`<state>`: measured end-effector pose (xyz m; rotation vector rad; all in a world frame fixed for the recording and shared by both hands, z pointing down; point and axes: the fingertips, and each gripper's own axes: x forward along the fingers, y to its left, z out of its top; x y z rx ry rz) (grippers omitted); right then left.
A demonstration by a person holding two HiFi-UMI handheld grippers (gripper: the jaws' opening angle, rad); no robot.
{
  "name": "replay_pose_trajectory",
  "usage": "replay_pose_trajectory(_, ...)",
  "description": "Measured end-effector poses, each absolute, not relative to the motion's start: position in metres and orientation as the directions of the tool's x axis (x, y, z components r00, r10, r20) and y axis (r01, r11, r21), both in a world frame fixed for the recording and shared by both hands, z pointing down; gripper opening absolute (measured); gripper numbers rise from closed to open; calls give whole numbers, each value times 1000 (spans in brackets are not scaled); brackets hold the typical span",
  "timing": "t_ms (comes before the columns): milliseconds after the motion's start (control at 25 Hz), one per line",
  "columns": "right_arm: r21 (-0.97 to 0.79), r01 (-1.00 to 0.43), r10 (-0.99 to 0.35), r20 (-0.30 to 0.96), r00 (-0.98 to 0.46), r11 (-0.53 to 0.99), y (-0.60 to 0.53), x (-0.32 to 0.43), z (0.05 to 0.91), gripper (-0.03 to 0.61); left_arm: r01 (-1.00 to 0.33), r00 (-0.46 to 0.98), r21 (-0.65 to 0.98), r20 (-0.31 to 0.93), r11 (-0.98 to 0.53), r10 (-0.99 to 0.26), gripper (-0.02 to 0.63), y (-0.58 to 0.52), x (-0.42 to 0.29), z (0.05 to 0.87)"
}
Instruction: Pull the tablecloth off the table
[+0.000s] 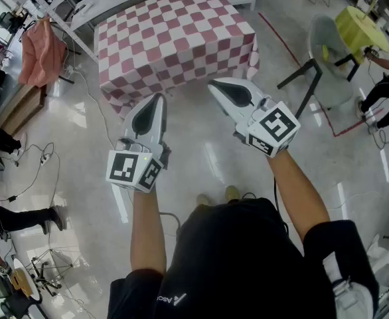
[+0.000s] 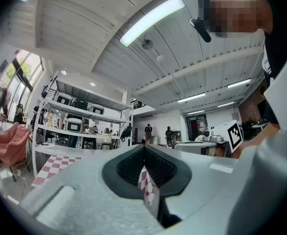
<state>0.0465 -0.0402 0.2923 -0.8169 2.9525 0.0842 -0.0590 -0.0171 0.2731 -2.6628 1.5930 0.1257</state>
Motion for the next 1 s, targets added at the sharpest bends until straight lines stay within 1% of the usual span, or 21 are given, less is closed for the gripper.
replay_pose_trajectory(280, 8, -523, -520, -110, -847, 852, -39, 68, 294, -2, -891, 450, 17, -81, -453, -889, 9, -14, -47, 278)
replay_pose_trajectory(760, 70, -511, -504, -90, -859, 857, -75, 99, 308, 0, -930, 367, -2, -55, -367, -929, 11, -44, -31, 296)
replay_pose_trajectory(1000, 68, -501, -496, -78, -865, 863, -94, 97, 310, -2, -943, 329, 21, -52, -331, -943, 11, -62, -42, 297)
